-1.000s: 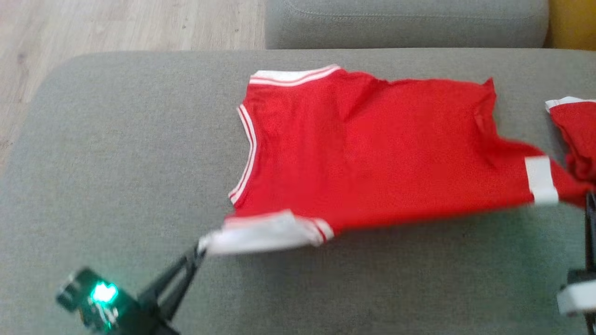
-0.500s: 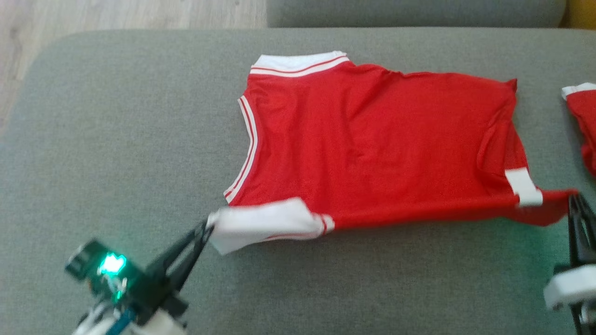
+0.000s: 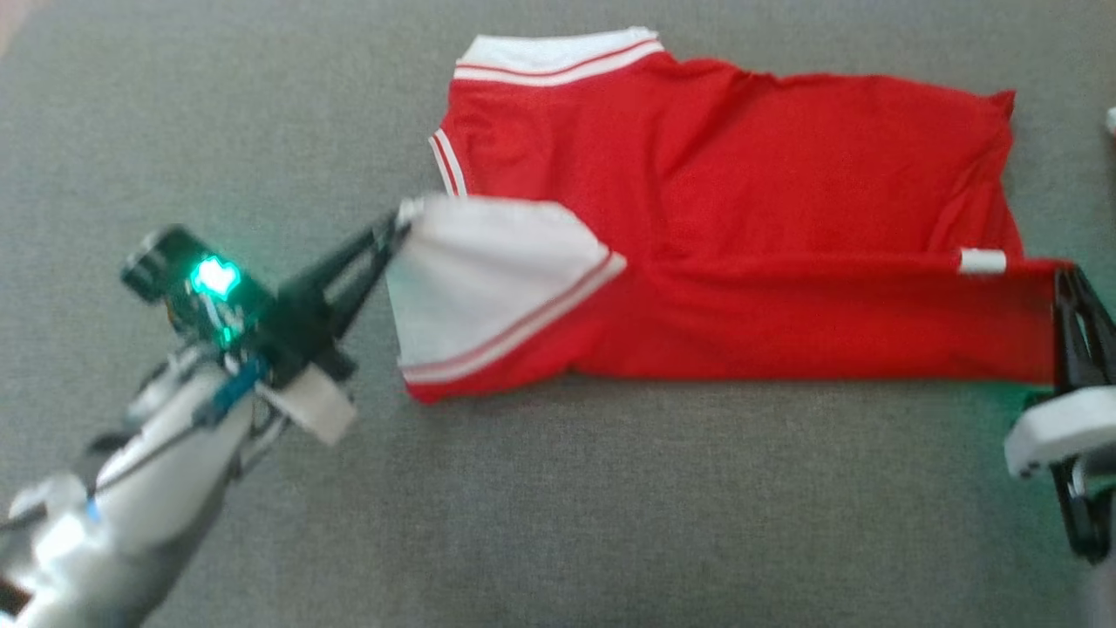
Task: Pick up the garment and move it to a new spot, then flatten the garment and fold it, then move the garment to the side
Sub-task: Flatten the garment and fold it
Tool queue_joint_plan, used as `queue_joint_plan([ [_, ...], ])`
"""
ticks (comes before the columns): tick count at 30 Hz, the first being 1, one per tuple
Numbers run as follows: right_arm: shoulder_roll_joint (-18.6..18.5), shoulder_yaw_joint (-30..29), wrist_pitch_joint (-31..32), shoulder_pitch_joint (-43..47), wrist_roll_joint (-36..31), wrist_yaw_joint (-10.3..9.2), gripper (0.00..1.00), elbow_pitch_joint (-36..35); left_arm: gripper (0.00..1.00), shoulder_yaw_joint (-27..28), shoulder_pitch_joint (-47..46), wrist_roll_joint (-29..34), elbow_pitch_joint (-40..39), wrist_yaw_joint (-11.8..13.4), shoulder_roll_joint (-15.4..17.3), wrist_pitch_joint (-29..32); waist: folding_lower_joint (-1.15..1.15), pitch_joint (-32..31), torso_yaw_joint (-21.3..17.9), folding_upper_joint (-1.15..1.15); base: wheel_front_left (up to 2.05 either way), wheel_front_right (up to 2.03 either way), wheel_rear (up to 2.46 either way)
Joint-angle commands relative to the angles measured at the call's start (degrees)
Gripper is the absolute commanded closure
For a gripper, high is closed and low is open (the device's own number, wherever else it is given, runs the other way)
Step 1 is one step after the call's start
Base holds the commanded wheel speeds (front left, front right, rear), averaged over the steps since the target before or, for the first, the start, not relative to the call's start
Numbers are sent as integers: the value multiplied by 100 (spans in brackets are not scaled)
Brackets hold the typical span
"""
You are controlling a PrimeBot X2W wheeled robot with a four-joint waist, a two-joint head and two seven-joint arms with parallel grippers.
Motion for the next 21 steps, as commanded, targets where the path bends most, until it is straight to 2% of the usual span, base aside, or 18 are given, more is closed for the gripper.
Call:
queue_joint_plan([
  [1,-129,156,-98,-278,-51,-5,100,-31,100,216,-519,118,187,-48,105,-58,-1,189,-55,0,0,0,0],
  [4,-124,217,-159,-433,-49,-5,100,128,99,207,-742,195,443,-81,25,-63,-1,265,-85,0,0,0,0],
  [5,-122,246,-192,-510,-44,-5,100,212,76,222,-822,217,543,-87,-10,-64,-1,299,-100,0,0,0,0],
  [6,-118,266,-230,-578,-47,-5,61,294,39,238,-875,230,644,-89,-46,-65,-1,315,-109,0,0,0,0],
  [7,-113,282,-275,-638,-49,-5,0,374,0,268,-913,235,706,-75,-87,-65,-1,327,-115,0,0,0,0],
  [11,-61,252,-499,-761,-72,-5,0,622,0,543,-734,110,704,146,-226,-66,-1,273,-126,0,0,0,0],
  [16,53,107,-732,-600,-77,-5,0,774,0,1101,217,-469,470,473,-505,-67,-1,14,-83,0,0,0,0],
  [21,187,27,-879,-350,-59,-5,0,859,0,1516,1248,-1148,334,402,-917,-67,-1,-216,-69,0,0,0,0],
])
